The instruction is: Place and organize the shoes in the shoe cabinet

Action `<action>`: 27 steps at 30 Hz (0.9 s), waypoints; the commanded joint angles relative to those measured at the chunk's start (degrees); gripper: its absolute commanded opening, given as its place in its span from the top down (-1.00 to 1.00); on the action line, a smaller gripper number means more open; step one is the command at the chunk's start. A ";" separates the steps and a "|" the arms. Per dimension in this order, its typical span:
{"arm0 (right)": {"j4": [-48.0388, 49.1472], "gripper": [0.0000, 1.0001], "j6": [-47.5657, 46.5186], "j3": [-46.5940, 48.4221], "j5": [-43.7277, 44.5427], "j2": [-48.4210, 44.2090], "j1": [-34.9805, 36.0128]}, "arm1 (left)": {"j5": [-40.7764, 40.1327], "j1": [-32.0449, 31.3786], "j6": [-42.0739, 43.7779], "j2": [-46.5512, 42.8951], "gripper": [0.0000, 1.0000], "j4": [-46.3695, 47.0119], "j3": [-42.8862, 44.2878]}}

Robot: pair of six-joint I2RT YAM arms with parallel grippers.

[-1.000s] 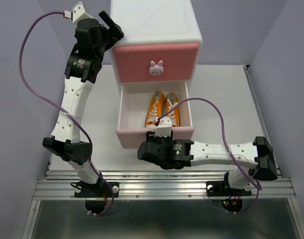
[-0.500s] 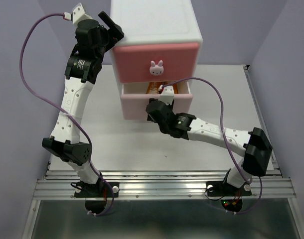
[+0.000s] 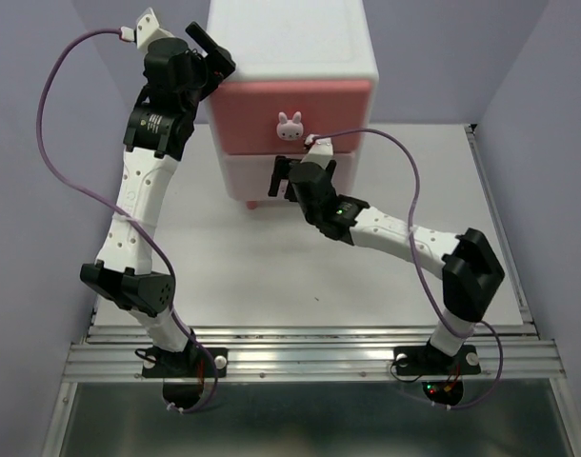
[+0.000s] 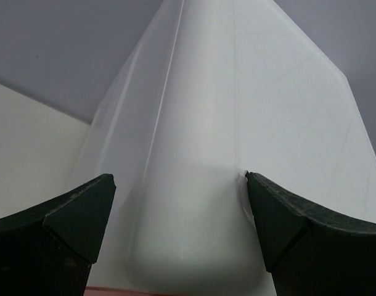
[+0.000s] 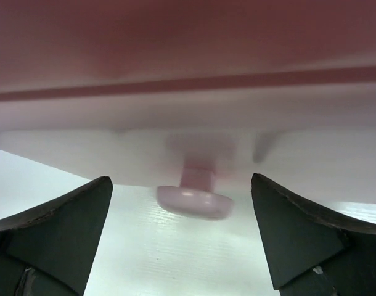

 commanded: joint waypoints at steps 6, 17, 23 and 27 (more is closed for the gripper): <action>-7.52 -1.00 9.09 -10.01 -1.18 -22.54 -1.74 | -2.32 -0.01 0.11 -1.28 -0.97 -12.45 4.39; -32.05 -1.00 19.28 -21.62 8.83 -46.99 -1.74 | -10.06 12.61 1.77 -10.24 -0.97 -17.12 -3.29; -34.88 -1.00 18.15 -21.97 13.14 -48.49 -1.74 | -6.20 27.03 0.47 -25.24 -0.97 -9.92 -34.37; -35.40 -1.00 19.55 -22.15 14.38 -48.05 -1.74 | -3.12 32.15 -2.88 -35.63 -0.97 -4.39 -49.19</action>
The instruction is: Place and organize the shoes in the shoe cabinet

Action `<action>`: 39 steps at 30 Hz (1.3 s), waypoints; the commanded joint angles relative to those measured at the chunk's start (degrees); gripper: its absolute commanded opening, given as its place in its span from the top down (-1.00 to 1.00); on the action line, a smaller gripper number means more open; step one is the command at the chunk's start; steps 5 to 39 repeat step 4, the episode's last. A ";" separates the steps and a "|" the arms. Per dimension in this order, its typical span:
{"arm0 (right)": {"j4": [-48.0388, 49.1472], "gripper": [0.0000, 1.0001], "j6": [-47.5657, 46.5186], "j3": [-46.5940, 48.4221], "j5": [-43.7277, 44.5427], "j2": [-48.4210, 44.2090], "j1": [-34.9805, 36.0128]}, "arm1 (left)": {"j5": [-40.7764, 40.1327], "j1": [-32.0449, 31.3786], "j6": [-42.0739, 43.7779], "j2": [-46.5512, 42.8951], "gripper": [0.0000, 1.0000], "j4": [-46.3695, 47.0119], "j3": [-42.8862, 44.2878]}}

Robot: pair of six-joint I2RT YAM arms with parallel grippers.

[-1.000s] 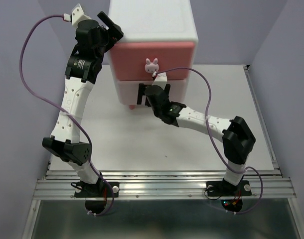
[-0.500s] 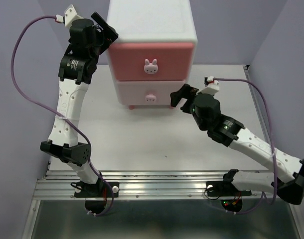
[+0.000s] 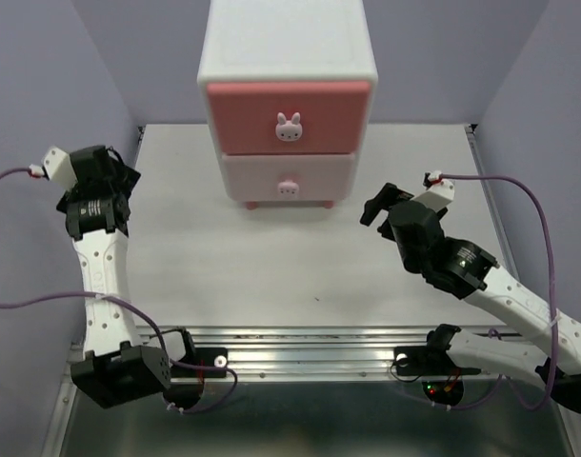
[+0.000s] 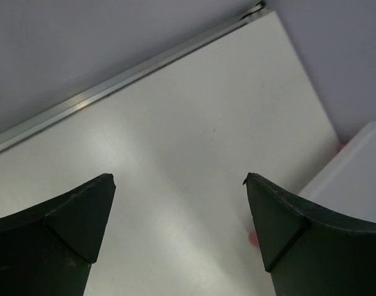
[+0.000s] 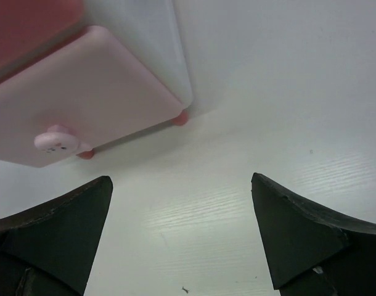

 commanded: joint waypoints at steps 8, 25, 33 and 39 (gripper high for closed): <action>-1.94 -1.00 2.37 1.07 4.52 -0.34 0.14 | 1.78 2.76 -3.06 -12.20 -0.97 6.10 -12.52; -1.94 -1.00 2.37 1.07 4.52 -0.34 0.14 | 1.78 2.76 -3.06 -12.20 -0.97 6.10 -12.52; -1.94 -1.00 2.37 1.07 4.52 -0.34 0.14 | 1.78 2.76 -3.06 -12.20 -0.97 6.10 -12.52; -1.94 -1.00 2.37 1.07 4.52 -0.34 0.14 | 1.78 2.76 -3.06 -12.20 -0.97 6.10 -12.52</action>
